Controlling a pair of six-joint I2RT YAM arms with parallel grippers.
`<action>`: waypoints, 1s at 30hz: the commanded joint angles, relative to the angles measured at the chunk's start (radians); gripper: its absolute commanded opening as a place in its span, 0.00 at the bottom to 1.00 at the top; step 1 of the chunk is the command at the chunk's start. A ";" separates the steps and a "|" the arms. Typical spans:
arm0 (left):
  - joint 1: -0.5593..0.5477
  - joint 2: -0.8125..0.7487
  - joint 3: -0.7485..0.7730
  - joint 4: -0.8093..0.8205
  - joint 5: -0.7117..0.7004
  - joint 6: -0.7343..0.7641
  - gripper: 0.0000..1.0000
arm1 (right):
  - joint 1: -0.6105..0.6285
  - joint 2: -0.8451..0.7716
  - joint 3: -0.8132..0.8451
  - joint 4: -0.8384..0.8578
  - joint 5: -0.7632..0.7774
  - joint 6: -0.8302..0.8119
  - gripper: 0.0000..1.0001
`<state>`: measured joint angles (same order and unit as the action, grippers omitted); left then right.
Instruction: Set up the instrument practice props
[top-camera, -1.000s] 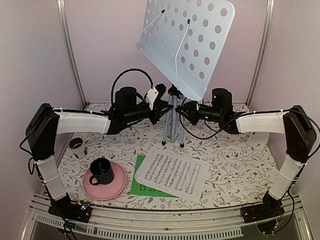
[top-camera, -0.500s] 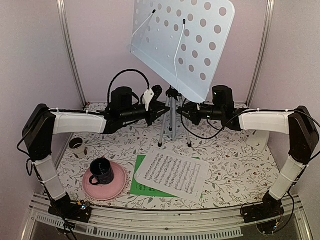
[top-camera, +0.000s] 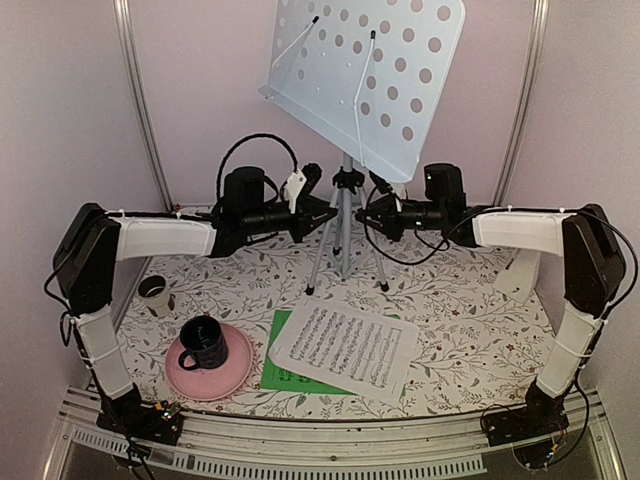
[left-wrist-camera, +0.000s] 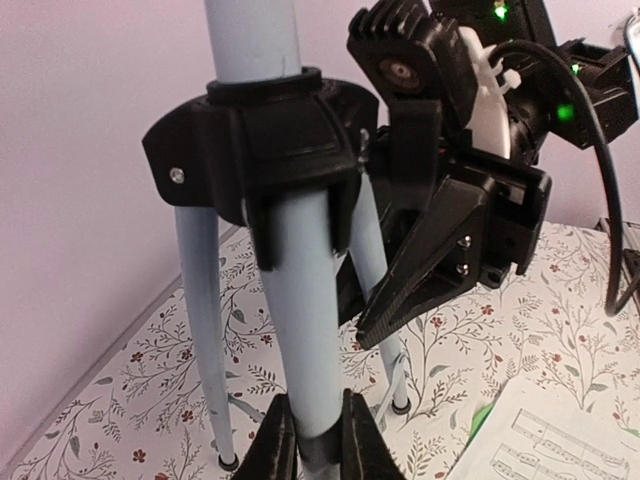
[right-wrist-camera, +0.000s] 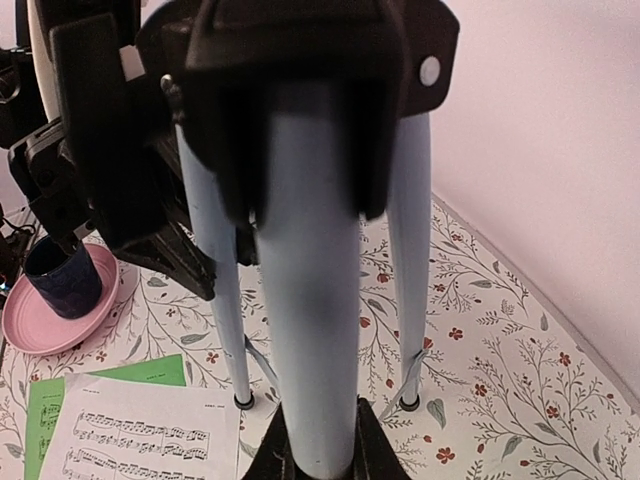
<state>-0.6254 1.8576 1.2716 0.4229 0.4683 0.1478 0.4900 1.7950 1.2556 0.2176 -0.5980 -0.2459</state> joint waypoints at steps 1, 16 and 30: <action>0.204 0.025 0.017 -0.019 -0.129 0.008 0.00 | -0.213 0.021 0.077 0.055 0.169 0.141 0.00; 0.184 0.035 -0.045 0.005 -0.117 -0.002 0.00 | -0.128 0.053 0.093 0.031 0.149 0.106 0.14; 0.152 0.074 0.028 -0.031 -0.065 0.009 0.00 | -0.170 0.029 -0.100 0.188 -0.043 0.142 0.94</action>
<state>-0.4870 1.9060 1.2953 0.4835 0.4549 0.0631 0.3000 1.7962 1.1564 0.3397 -0.5655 -0.1177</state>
